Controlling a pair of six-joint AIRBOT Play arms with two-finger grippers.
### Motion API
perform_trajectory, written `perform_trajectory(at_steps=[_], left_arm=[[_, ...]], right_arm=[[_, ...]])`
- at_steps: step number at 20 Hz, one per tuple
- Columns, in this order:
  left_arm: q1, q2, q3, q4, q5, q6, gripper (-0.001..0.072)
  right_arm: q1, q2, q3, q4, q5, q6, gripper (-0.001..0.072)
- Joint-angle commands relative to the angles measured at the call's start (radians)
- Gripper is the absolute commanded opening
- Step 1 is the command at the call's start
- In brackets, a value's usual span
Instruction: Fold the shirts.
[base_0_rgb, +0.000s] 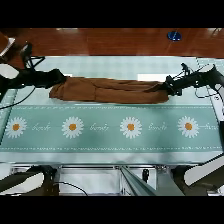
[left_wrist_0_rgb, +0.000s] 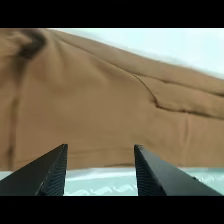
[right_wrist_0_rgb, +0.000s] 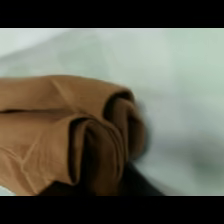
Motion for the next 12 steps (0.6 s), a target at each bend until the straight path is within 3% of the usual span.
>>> perform_trajectory(at_steps=[1,2,3,4,5,10,12], left_arm=[[-0.082,-0.027,-0.004,0.0,0.04,0.0,0.0507],[-0.099,-0.04,-0.004,0.0,0.039,0.0,0.0505],[-0.114,-0.05,-0.004,0.0,0.037,0.0,0.0484],[-0.127,-0.058,-0.004,0.0,0.034,0.0,0.031],[-0.137,-0.063,-0.004,0.0,0.028,0.0,0.0041],[-0.213,-0.064,-0.004,-0.05,0.043,0.001,0.0014],[-0.277,-0.066,-0.003,-0.076,0.089,0.001,0.0014]], right_arm=[[0.033,-0.016,0.0,0.132,0.061,-0.076,0.0129],[0.043,-0.016,0.0,0.148,0.064,-0.085,0.0014],[0.045,-0.014,0.0,0.161,0.073,-0.085,0.0019],[0.045,0.0,0.0,0.159,0.083,-0.089,0.0019],[0.042,0.027,0.0,0.141,0.089,-0.089,0.0019],[-0.002,0.344,-0.048,-0.135,0.15,-0.071,0.0019],[-0.039,0.526,-0.158,-0.167,0.147,-0.073,0.0018]])
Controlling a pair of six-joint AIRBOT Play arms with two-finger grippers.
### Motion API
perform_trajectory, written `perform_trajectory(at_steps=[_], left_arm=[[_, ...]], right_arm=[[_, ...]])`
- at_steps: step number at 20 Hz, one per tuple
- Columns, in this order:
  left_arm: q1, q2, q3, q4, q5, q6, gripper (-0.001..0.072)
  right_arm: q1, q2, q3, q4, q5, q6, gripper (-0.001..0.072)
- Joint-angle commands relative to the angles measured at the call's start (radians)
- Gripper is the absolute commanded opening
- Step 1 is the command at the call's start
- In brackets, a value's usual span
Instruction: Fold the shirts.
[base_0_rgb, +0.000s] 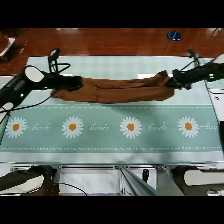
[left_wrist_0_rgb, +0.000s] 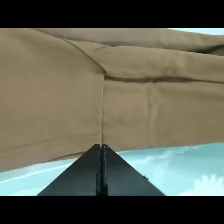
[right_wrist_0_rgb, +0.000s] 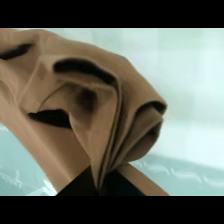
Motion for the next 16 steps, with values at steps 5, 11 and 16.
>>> perform_trajectory(at_steps=[5,11,16], left_arm=[[-0.315,-0.13,0.117,-0.05,0.101,0.0,0.0013],[-0.584,-0.46,0.479,-0.101,0.026,-0.014,0.0013],[-0.705,-0.683,0.71,-0.154,-0.136,-0.083,0.0013]], right_arm=[[-0.094,0.64,-0.374,-0.108,0.014,0.024,0.0018],[-0.093,0.896,-0.451,-0.064,0.037,0.104,0.0019],[-0.093,0.911,-0.451,-0.021,0.039,0.102,0.0019]])
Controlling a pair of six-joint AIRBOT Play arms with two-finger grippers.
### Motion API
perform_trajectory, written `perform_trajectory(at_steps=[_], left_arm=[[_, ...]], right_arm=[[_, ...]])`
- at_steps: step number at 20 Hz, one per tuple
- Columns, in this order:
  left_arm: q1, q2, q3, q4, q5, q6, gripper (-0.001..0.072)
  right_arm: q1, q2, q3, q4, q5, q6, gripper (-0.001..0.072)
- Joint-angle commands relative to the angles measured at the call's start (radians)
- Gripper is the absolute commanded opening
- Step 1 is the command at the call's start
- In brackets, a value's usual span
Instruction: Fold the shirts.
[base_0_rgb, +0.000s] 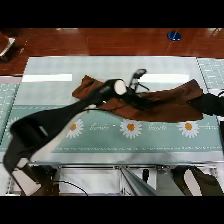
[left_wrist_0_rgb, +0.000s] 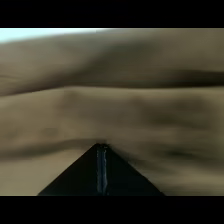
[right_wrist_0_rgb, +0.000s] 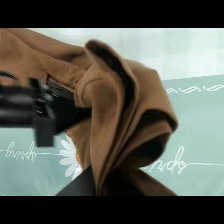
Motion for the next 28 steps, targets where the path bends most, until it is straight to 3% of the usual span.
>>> perform_trajectory(at_steps=[1,3,6,10,12,17,22,24,28], left_arm=[[-0.092,-0.14,0.139,-0.088,-0.088,-0.03,0.0014],[-0.095,-0.15,0.145,-0.121,-0.086,-0.026,0.0014],[0.009,-0.116,0.145,-0.114,-0.148,-0.019,0.0013],[0.294,0.043,0.12,0.106,-0.357,-0.056,0.0013],[0.436,0.191,0.048,0.203,-0.386,-0.058,0.0014],[0.736,0.753,-0.425,0.206,-0.259,0.034,0.0014],[0.827,1.258,-0.924,0.205,-0.103,-0.019,0.0014],[0.827,1.369,-1.042,0.196,-0.097,-0.068,0.0015],[0.827,1.453,-1.175,0.143,-0.111,-0.076,0.0014]], right_arm=[[-0.001,0.025,-0.007,0.029,-0.011,0.002,0.0019],[-0.001,0.025,-0.007,0.026,-0.011,0.001,0.0019],[-0.001,0.025,-0.007,0.027,-0.018,0.002,0.0019],[0.051,-0.017,0.0,0.082,-0.051,0.002,0.0018],[0.161,-0.093,0.023,0.137,-0.103,-0.001,0.0019],[0.47,-0.454,0.285,0.186,-0.236,-0.017,0.0019],[0.707,-0.886,0.6,0.214,-0.323,-0.003,0.0019],[0.756,-1.021,0.702,0.214,-0.342,0.017,0.0019],[0.799,-1.225,0.857,0.216,-0.342,0.079,0.0019]])
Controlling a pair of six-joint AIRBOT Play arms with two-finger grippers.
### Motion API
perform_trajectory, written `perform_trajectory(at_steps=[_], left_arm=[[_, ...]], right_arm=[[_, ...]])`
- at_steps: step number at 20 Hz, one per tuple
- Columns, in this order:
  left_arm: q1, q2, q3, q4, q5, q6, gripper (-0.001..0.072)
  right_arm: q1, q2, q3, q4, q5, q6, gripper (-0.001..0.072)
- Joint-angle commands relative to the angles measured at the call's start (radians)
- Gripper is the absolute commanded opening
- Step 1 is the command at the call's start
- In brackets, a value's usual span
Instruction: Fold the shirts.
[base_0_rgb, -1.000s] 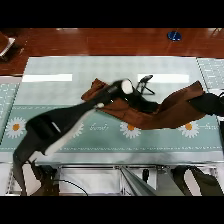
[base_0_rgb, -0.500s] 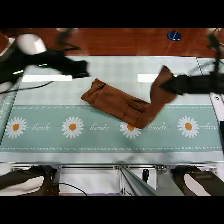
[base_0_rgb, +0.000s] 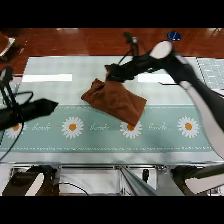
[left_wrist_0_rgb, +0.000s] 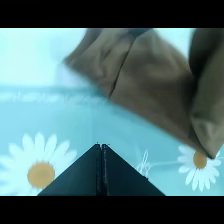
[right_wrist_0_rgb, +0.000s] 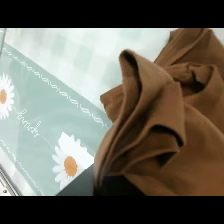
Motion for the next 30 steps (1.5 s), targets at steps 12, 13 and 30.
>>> perform_trajectory(at_steps=[12,13,30], left_arm=[[0.009,0.046,-0.169,-0.05,0.055,-0.021,0.0014],[0.009,0.046,-0.169,-0.05,0.055,-0.021,0.0014],[0.005,-0.001,-0.169,-0.05,0.104,-0.021,0.0014]], right_arm=[[-0.228,-0.018,0.222,-0.004,0.389,0.004,0.0408],[-0.264,0.063,0.214,-0.177,0.443,0.014,0.0408],[-0.407,0.644,-1.153,0.06,-0.298,0.151,0.0408]])
